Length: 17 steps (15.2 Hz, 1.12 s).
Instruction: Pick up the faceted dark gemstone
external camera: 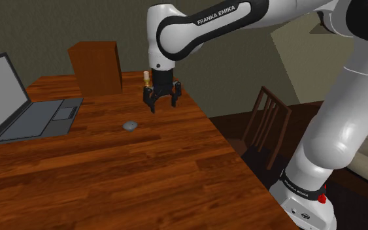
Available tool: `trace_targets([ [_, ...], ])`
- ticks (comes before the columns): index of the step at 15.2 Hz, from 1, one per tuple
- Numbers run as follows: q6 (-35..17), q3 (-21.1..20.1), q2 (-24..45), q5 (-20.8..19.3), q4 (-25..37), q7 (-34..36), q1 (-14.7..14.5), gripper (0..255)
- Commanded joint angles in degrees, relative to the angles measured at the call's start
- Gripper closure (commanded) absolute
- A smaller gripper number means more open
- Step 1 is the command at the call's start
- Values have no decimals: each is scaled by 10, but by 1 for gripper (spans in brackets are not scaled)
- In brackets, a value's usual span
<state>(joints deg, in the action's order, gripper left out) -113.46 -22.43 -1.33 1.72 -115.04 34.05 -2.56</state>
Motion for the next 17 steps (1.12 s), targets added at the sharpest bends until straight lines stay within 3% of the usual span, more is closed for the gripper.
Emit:
trace_targets([
  [1,-6,-9,50,-23,42,32,-8,0],
  [11,17,-1,295,-131,291,144,-87,0],
  [17,-22,3,309,-138,266,149,-88,0],
])
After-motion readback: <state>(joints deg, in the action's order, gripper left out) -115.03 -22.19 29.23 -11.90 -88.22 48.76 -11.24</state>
